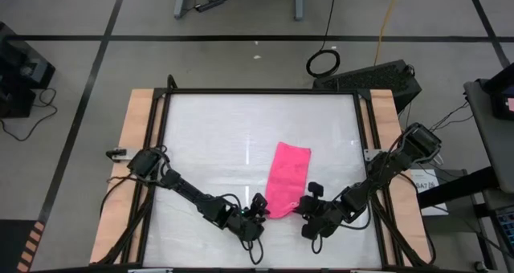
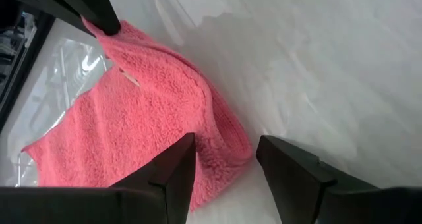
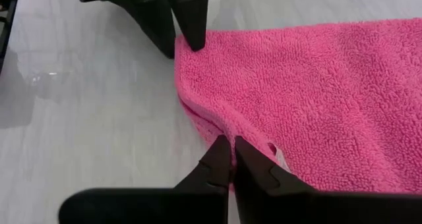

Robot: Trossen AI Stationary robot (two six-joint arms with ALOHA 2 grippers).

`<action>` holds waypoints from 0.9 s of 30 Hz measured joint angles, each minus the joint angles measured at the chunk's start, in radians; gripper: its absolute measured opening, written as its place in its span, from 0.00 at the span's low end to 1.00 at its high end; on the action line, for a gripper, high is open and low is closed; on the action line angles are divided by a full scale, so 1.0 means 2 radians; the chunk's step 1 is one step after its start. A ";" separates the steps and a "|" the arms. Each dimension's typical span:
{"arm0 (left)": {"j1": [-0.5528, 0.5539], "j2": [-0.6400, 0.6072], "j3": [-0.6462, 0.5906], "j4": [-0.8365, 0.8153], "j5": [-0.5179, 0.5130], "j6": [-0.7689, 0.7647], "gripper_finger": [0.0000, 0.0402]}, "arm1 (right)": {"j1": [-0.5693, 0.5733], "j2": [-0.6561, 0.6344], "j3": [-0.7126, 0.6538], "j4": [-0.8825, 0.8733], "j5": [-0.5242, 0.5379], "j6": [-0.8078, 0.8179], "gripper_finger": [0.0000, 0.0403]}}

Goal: Roll towel
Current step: Roll the pink towel

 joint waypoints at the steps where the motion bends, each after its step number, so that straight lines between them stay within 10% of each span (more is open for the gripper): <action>1: 0.000 0.000 0.000 -0.001 0.000 0.000 0.44 | 0.000 0.000 0.000 0.000 0.000 0.000 0.00; 15: 0.012 0.000 0.000 -0.013 0.029 -0.003 0.03 | 0.000 0.000 0.000 0.000 0.001 0.005 0.00; 27: 0.048 -0.036 -0.004 -0.012 0.149 -0.109 0.01 | 0.002 0.000 0.000 -0.012 -0.069 -0.005 0.00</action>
